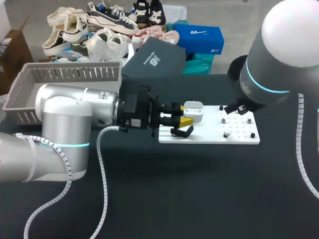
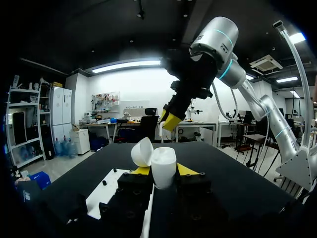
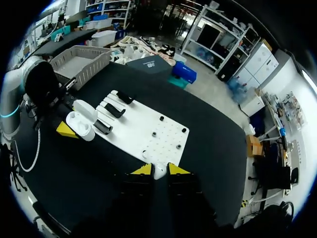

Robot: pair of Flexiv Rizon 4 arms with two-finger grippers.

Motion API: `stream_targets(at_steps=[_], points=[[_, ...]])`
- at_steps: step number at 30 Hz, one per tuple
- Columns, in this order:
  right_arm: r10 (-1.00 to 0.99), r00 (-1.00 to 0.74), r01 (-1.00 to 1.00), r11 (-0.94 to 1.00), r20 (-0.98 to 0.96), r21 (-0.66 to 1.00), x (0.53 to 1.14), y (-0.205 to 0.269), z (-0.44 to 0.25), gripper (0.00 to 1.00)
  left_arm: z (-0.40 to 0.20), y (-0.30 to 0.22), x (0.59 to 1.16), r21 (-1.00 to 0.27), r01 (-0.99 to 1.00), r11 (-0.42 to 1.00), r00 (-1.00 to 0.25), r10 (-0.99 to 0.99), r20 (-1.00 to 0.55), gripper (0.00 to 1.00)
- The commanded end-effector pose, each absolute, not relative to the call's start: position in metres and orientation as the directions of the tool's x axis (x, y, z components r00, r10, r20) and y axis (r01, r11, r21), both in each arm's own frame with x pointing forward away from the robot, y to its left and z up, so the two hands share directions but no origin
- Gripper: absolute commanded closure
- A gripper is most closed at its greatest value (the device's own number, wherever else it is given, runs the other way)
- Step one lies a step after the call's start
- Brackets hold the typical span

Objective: Pick up each earbud case from the left stands, insert the matching earbuds, close the lid, and place the case in the box.

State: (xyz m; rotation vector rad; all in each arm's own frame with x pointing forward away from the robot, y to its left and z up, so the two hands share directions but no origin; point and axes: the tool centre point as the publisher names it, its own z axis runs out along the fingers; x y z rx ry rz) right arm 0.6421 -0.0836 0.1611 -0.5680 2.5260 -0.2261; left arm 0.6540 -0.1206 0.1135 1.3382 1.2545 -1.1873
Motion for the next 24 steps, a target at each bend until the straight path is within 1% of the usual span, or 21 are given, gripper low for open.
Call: stream_targets(at_steps=[1, 8, 13, 17, 19, 24], points=[[-0.448, -0.749, -0.36, 0.894, -0.487, -0.269, 0.619, -0.068, 0.199, 1.0, 0.113, -0.121, 0.653, 0.01, 0.999, -0.054, 0.016, 0.11, -0.994, 1.0], [-0.457, -0.749, -0.371, 0.889, -0.479, -0.269, 0.612, -0.043, 0.215, 1.0, 0.113, -0.121, 0.653, 0.01, 0.999, -0.054, 0.016, 0.11, -0.994, 1.0], [-0.421, -0.784, -0.346, 0.907, -0.456, -0.241, 0.609, -0.023, 0.22, 1.0, 0.113, -0.121, 0.653, 0.01, 0.999, -0.054, 0.016, 0.11, -0.994, 1.0], [-0.378, -0.804, -0.307, 0.925, -0.459, -0.224, 0.608, -0.007, 0.221, 1.0, 0.113, -0.121, 0.653, 0.01, 0.999, -0.054, 0.016, 0.11, -0.994, 1.0], [-0.36, -0.807, -0.261, 0.929, -0.468, -0.263, 0.609, 0.0, 0.219, 1.0, 0.113, -0.121, 0.653, 0.01, 0.999, -0.054, 0.016, 0.11, -0.994, 1.0], [-0.321, -0.808, -0.216, 0.942, -0.495, -0.258, 0.612, 0.015, 0.214, 1.0, 0.113, -0.121, 0.653, 0.01, 0.999, -0.054, 0.016, 0.11, -0.994, 1.0]])
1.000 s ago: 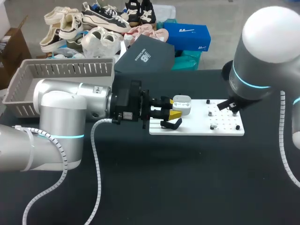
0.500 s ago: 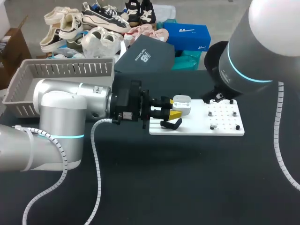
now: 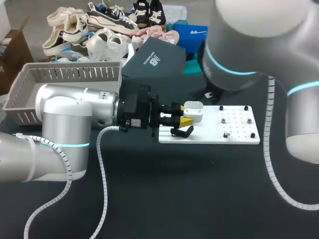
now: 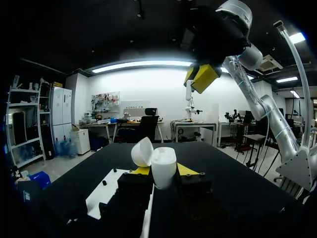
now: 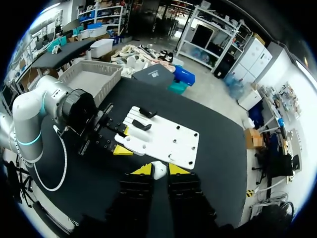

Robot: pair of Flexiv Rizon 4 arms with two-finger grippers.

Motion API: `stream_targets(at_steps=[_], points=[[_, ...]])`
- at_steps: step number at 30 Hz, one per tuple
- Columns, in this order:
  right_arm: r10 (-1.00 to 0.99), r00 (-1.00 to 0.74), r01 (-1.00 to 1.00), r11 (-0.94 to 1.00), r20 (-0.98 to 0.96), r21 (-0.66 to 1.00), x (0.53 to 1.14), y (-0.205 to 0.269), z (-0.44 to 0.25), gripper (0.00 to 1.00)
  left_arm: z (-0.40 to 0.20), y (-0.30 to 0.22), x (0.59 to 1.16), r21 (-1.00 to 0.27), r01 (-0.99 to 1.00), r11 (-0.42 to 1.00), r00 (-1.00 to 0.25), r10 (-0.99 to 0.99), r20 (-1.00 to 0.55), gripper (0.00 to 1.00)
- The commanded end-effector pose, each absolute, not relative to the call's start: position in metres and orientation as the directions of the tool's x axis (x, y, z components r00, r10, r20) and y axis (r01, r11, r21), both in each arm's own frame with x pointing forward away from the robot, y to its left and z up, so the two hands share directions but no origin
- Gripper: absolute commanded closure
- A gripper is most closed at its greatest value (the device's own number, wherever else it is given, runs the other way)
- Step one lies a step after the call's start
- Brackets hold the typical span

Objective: Pick up each earbud case from the left stands, insert the matching earbuds, close the lid, and place the case in the box.

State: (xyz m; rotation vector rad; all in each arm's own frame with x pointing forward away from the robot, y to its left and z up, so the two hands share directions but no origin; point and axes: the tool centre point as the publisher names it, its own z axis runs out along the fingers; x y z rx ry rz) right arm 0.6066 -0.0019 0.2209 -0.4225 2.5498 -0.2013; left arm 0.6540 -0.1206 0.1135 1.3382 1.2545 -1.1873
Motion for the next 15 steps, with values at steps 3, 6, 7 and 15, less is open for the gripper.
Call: stream_targets(at_steps=[3, 6, 7, 15], points=[[-0.298, -0.817, -0.172, 0.943, -0.493, -0.285, 0.616, 0.016, 0.208, 1.0, 0.113, -0.121, 0.653, 0.01, 0.999, -0.054, 0.016, 0.11, -0.994, 1.0], [-0.292, -0.826, -0.165, 0.943, -0.482, -0.289, 0.617, 0.014, 0.202, 1.0, 0.113, -0.121, 0.653, 0.01, 0.999, -0.054, 0.016, 0.11, -0.994, 1.0], [-0.288, -0.827, -0.16, 0.944, -0.482, -0.288, 0.617, 0.013, 0.201, 1.0, 0.113, -0.121, 0.653, 0.01, 0.999, -0.054, 0.016, 0.11, -0.994, 1.0], [-0.288, -0.827, -0.16, 0.944, -0.482, -0.288, 0.617, 0.013, 0.201, 1.0, 0.113, -0.121, 0.653, 0.01, 0.999, -0.054, 0.016, 0.11, -0.994, 1.0]])
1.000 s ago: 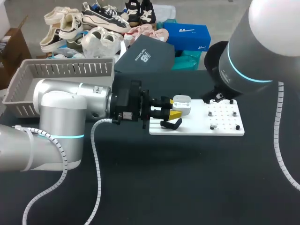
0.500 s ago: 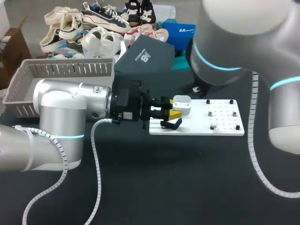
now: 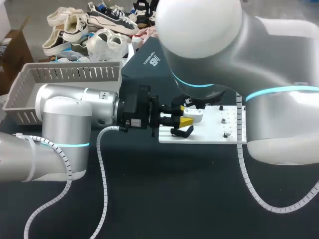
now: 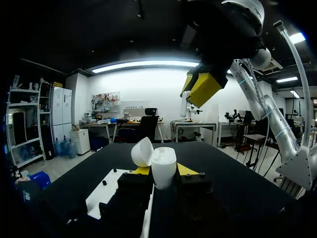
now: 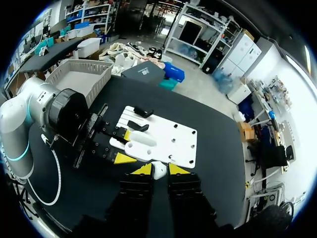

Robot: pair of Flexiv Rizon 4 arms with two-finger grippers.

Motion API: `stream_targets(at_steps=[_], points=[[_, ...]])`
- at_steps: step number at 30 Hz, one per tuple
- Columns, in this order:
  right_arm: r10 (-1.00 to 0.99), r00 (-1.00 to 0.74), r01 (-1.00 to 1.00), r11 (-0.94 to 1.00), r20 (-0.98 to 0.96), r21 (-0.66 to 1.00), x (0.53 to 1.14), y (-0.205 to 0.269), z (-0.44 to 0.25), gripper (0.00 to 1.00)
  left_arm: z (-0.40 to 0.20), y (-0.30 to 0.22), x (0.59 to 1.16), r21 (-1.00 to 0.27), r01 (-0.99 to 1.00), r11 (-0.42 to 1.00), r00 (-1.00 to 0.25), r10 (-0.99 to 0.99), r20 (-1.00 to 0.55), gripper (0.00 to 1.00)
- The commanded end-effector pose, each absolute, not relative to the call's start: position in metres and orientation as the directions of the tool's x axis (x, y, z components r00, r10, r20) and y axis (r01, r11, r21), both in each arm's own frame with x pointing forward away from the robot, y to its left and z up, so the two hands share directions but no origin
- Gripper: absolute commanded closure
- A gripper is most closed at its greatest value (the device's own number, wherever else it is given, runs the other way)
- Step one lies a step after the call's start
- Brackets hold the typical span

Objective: Pick up each earbud case from the left stands, insert the matching earbuds, close the lid, and place the case in the box.

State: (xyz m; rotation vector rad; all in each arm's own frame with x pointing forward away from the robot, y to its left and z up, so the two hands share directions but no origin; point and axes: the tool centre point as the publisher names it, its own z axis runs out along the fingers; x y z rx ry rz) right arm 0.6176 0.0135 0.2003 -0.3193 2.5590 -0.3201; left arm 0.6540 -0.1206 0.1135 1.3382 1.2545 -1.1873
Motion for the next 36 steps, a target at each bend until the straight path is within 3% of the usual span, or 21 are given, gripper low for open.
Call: stream_targets(at_steps=[1, 6, 11, 17, 36], points=[[-0.288, -0.827, -0.16, 0.944, -0.482, -0.288, 0.617, 0.013, 0.201, 1.0, 0.113, -0.121, 0.653, 0.01, 0.999, -0.054, 0.016, 0.11, -0.994, 1.0], [-0.288, -0.827, -0.16, 0.944, -0.482, -0.288, 0.617, 0.013, 0.201, 1.0, 0.113, -0.121, 0.653, 0.01, 0.999, -0.054, 0.016, 0.11, -0.994, 1.0], [-0.061, -0.862, 0.084, 0.962, -0.502, -0.261, 0.622, 0.014, 0.213, 1.0, 0.113, -0.121, 0.653, 0.01, 0.999, -0.054, 0.016, 0.11, -0.994, 1.0], [0.043, -0.862, 0.226, 0.924, -0.505, -0.307, 0.619, 0.012, 0.21, 1.0, 0.113, -0.121, 0.653, 0.01, 0.999, -0.054, 0.016, 0.11, -0.994, 1.0], [0.125, -0.862, 0.285, 0.921, -0.492, -0.266, 0.614, 0.001, 0.206, 1.0, 0.113, -0.121, 0.653, 0.01, 0.999, -0.054, 0.016, 0.11, -0.994, 1.0]])
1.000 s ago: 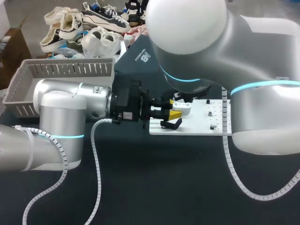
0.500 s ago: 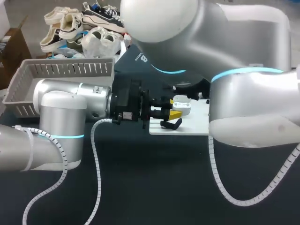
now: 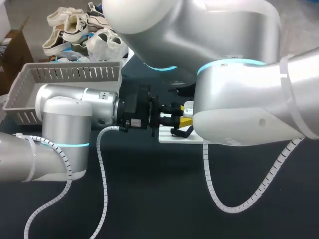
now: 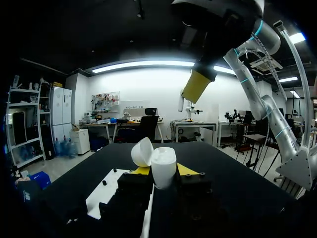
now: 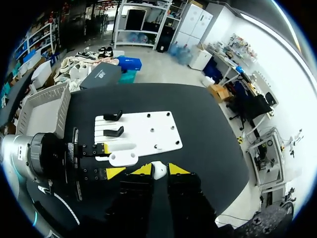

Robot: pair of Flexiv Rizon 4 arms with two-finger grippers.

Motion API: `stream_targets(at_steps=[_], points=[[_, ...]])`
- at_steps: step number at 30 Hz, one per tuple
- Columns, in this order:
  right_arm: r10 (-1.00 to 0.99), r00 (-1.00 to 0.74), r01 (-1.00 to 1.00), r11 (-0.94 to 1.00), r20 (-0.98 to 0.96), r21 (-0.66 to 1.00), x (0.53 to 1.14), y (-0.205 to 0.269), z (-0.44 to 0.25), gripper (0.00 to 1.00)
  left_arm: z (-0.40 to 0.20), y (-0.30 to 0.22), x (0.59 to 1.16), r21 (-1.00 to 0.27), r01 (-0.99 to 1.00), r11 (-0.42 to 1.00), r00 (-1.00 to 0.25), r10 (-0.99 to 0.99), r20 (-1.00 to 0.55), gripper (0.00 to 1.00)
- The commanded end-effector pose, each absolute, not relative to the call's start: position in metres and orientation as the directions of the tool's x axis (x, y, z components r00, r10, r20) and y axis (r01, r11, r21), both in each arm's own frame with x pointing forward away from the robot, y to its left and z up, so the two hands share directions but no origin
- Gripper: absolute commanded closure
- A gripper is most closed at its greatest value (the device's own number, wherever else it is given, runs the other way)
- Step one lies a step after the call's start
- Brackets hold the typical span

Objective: Pick up each earbud case from the left stands, insert the matching earbuds, close the lid, and place the case in the box.

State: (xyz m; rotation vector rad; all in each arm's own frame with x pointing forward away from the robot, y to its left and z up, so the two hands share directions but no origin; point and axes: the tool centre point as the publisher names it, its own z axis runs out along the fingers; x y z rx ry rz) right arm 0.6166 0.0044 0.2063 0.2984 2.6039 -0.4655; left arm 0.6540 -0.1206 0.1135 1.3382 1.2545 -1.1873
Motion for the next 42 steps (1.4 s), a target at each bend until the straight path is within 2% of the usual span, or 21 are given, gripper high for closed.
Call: stream_targets(at_steps=[1, 7, 15, 22, 33, 42], points=[[0.125, -0.862, 0.285, 0.921, -0.492, -0.266, 0.614, 0.001, 0.206, 1.0, 0.113, -0.121, 0.653, 0.01, 0.999, -0.054, 0.016, 0.11, -0.994, 1.0], [0.136, -0.859, 0.299, 0.916, -0.494, -0.268, 0.616, 0.005, 0.205, 1.0, 0.113, -0.121, 0.653, 0.01, 0.999, -0.054, 0.016, 0.11, -0.994, 1.0], [0.364, -0.842, 0.474, 0.852, -0.398, -0.224, 0.621, 0.016, 0.201, 1.0, 0.113, -0.121, 0.653, 0.01, 0.999, -0.054, 0.016, 0.11, -0.994, 1.0], [0.446, -0.811, 0.545, 0.812, -0.38, -0.21, 0.623, 0.017, 0.206, 1.0, 0.113, -0.121, 0.653, 0.01, 0.999, -0.054, 0.016, 0.11, -0.994, 1.0], [0.509, -0.822, 0.56, 0.803, -0.255, -0.201, 0.622, 0.015, 0.2, 1.0, 0.113, -0.121, 0.653, 0.01, 0.999, -0.054, 0.016, 0.11, -0.994, 1.0], [0.509, -0.822, 0.56, 0.803, -0.255, -0.201, 0.622, 0.015, 0.2, 1.0, 0.113, -0.121, 0.653, 0.01, 0.999, -0.054, 0.016, 0.11, -0.994, 1.0]])
